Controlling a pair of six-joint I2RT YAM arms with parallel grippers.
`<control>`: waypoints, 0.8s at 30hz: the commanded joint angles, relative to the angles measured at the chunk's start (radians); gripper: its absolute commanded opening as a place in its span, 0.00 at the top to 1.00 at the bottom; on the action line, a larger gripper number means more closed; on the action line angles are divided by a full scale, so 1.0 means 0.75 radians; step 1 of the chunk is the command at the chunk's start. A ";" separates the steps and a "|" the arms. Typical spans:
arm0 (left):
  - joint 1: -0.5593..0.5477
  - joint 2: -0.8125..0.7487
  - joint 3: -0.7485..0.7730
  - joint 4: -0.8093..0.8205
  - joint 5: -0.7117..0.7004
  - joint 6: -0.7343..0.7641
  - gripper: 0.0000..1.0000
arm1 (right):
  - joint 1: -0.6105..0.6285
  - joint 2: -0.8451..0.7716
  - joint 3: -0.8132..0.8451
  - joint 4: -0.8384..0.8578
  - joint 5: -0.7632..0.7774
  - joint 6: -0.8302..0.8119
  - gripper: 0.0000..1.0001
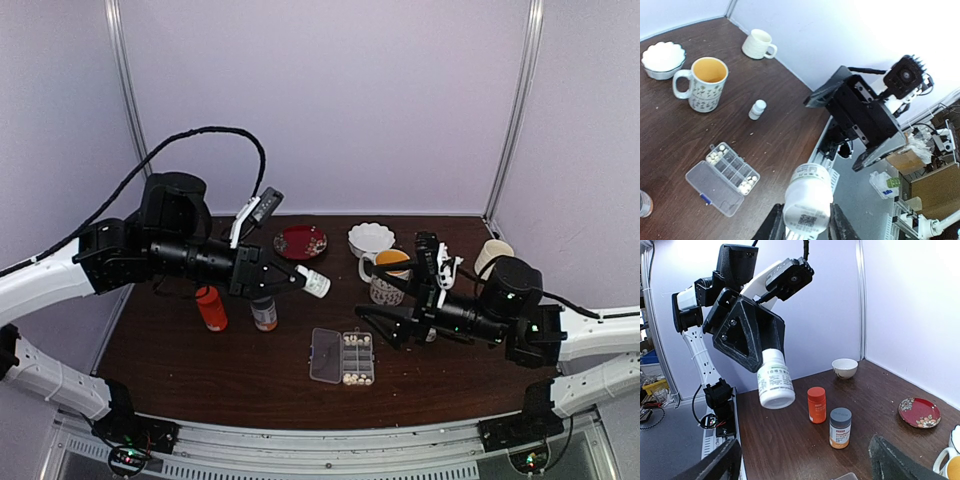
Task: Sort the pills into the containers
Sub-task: Hold the pill bottle.
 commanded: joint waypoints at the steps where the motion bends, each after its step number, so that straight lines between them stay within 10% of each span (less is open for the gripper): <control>1: -0.020 0.019 0.035 0.224 0.183 0.026 0.73 | 0.010 0.014 0.052 0.097 -0.082 -0.062 0.06; 24: -0.034 0.084 0.059 0.281 0.235 0.028 0.74 | 0.149 0.162 0.176 0.099 0.107 -0.260 0.54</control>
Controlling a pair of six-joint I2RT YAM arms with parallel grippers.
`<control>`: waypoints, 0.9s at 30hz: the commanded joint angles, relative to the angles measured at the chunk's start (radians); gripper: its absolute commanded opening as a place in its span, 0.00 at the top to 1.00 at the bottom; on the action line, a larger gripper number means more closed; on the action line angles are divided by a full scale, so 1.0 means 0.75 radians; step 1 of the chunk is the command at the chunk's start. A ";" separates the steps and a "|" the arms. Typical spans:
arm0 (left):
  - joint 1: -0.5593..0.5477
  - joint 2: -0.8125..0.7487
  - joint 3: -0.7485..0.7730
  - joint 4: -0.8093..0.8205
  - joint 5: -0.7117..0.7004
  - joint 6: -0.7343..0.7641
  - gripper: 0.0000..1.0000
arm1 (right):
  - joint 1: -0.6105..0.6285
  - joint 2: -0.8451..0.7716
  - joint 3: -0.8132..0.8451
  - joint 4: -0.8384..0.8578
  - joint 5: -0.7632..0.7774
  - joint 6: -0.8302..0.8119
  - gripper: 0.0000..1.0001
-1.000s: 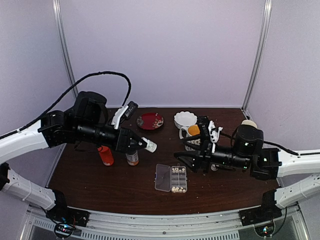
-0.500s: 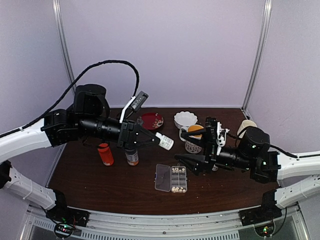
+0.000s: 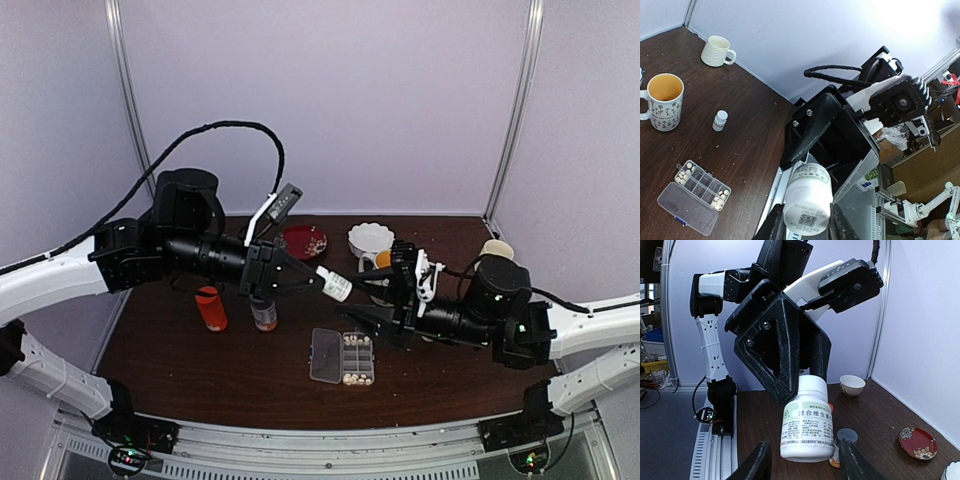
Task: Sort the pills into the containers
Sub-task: Hold the pill bottle.
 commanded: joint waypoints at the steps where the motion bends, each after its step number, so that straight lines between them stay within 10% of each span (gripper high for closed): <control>1: -0.009 -0.004 0.033 0.100 0.015 0.017 0.74 | 0.022 0.013 0.045 0.031 0.081 -0.040 0.58; 27: -0.009 0.010 -0.020 0.155 0.040 -0.038 0.74 | 0.030 -0.005 0.018 0.097 0.120 -0.024 0.56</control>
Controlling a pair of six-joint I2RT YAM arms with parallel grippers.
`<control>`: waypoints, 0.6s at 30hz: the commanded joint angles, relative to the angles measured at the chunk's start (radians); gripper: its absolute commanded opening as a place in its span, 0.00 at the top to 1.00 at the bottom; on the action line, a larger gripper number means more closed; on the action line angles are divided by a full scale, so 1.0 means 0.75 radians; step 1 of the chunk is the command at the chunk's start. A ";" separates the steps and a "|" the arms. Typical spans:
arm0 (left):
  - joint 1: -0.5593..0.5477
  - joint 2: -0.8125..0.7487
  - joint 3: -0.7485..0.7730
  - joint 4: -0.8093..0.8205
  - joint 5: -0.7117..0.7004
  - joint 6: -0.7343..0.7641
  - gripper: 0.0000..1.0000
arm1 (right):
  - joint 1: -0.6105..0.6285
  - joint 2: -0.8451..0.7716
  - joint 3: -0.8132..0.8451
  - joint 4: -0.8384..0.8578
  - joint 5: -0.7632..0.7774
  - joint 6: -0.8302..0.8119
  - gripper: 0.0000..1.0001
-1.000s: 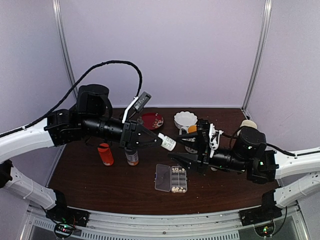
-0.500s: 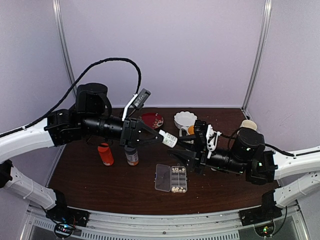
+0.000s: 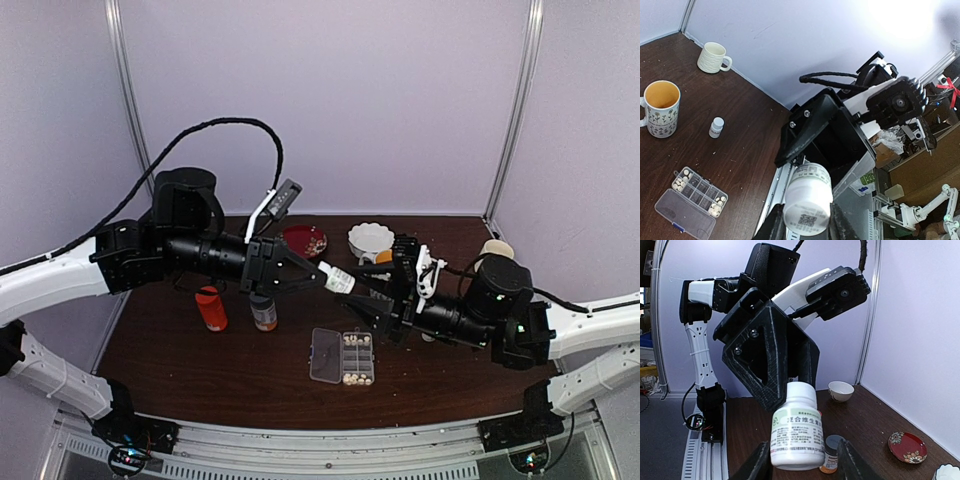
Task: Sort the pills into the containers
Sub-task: Hold the pill bottle.
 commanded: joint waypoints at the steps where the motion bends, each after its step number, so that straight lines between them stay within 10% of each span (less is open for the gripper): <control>1: -0.009 0.010 -0.007 0.085 0.034 -0.012 0.74 | 0.008 -0.019 0.008 0.052 0.025 0.015 0.58; 8: -0.008 0.014 -0.009 0.086 0.034 -0.013 0.72 | 0.010 -0.020 0.010 0.025 -0.004 0.012 0.76; 14: -0.009 0.007 -0.015 0.084 0.024 -0.032 0.38 | 0.010 -0.033 0.002 -0.001 -0.013 -0.004 0.80; 18: -0.009 -0.004 -0.028 0.111 0.013 -0.039 0.37 | 0.010 -0.035 0.003 -0.006 -0.022 -0.004 0.80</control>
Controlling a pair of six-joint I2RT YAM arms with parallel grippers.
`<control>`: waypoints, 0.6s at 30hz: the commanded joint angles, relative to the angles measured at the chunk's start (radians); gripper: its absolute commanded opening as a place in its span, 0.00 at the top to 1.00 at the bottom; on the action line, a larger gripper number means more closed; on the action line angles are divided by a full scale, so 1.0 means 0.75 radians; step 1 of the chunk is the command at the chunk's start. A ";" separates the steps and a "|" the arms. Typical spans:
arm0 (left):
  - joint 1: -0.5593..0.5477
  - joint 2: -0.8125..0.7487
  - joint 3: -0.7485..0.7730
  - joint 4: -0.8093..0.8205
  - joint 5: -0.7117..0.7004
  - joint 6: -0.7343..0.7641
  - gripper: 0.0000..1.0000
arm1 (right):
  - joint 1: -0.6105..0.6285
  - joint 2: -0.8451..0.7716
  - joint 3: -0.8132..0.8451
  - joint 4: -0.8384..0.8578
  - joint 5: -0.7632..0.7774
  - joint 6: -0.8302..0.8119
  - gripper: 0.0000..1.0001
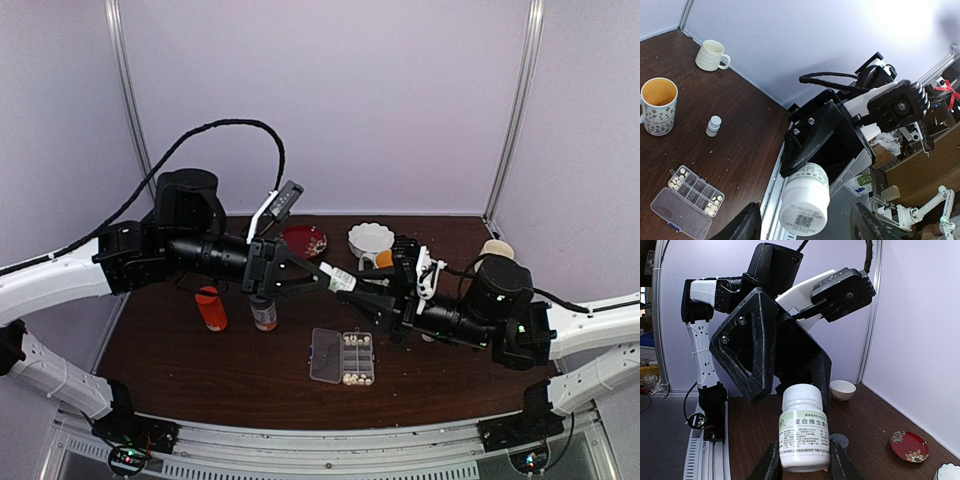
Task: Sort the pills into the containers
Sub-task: Hold the pill bottle, then unscrew the lid of the pill bottle from the pill bottle.
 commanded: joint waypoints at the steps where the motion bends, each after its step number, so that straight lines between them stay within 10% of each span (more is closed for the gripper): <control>1: -0.009 -0.016 -0.023 0.094 0.000 -0.010 0.40 | 0.009 -0.031 0.005 0.002 -0.018 -0.002 0.80; 9: -0.009 -0.026 -0.035 0.101 0.000 -0.016 0.67 | 0.010 -0.029 0.006 -0.021 -0.030 -0.006 0.80; 13: -0.008 -0.034 -0.043 0.102 -0.014 -0.022 0.50 | 0.008 -0.034 0.004 -0.028 -0.033 -0.004 0.80; 18: -0.007 -0.055 -0.055 0.101 -0.041 -0.020 0.53 | 0.009 -0.045 0.000 -0.037 -0.036 -0.005 0.80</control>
